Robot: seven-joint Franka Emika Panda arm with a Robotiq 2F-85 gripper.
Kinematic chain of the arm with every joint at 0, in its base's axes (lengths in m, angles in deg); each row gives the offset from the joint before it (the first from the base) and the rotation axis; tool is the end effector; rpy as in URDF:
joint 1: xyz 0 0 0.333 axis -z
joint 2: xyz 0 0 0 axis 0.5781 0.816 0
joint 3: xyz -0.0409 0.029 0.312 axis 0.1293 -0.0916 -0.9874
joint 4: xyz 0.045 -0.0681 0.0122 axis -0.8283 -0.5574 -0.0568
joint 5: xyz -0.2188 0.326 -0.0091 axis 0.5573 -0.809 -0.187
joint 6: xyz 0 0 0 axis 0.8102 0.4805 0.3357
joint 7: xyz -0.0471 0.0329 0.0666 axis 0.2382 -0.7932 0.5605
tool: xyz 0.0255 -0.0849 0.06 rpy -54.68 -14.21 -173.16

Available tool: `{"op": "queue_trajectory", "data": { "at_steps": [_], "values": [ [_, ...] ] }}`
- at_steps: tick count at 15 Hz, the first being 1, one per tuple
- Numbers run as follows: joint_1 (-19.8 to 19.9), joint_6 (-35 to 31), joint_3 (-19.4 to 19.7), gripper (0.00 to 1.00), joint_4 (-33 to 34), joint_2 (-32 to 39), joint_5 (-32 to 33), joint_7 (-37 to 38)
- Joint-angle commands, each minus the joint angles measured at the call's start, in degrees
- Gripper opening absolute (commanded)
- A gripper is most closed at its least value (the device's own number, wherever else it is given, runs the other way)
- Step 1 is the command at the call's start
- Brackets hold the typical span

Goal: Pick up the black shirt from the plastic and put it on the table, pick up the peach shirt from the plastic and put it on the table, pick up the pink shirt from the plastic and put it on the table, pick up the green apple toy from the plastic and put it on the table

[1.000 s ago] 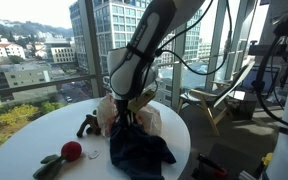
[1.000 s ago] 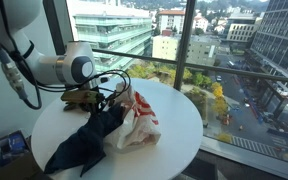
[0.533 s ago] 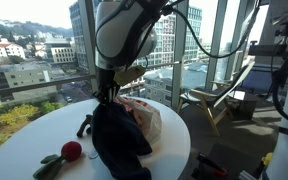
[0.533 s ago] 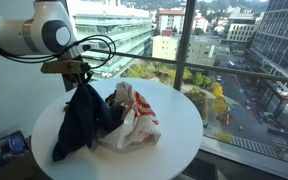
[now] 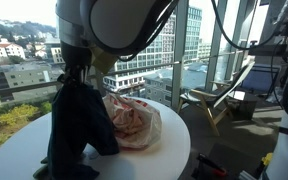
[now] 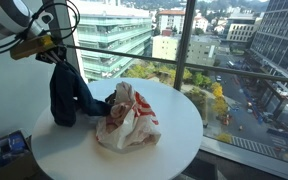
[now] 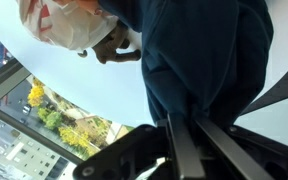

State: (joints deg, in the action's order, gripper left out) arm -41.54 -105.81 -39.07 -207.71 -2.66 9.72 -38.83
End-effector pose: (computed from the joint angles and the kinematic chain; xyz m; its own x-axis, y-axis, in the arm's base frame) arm 0.4530 0.2243 0.4441 0.6795 0.5917 0.4339 0.4805 -0.8057 0.3463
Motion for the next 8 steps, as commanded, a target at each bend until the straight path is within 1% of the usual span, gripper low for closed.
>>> {"op": "queue_trajectory", "data": {
  "at_steps": [1, 3, 5, 6, 8],
  "values": [
    [8.4, -2.8, -8.0, 0.02, 4.1, 5.3, 16.2, 11.5],
    [10.1, -1.0, -10.1, 0.02, 6.3, 8.9, 26.0, 19.0],
    [9.9, 0.9, -10.8, 0.02, 8.6, 13.3, 35.8, 27.0],
    [9.1, 1.8, -10.7, 0.02, 9.8, 16.0, 39.3, 29.8],
    [7.7, 4.0, -10.6, 0.02, 11.7, 21.4, 42.2, 31.9]
  ]
}}
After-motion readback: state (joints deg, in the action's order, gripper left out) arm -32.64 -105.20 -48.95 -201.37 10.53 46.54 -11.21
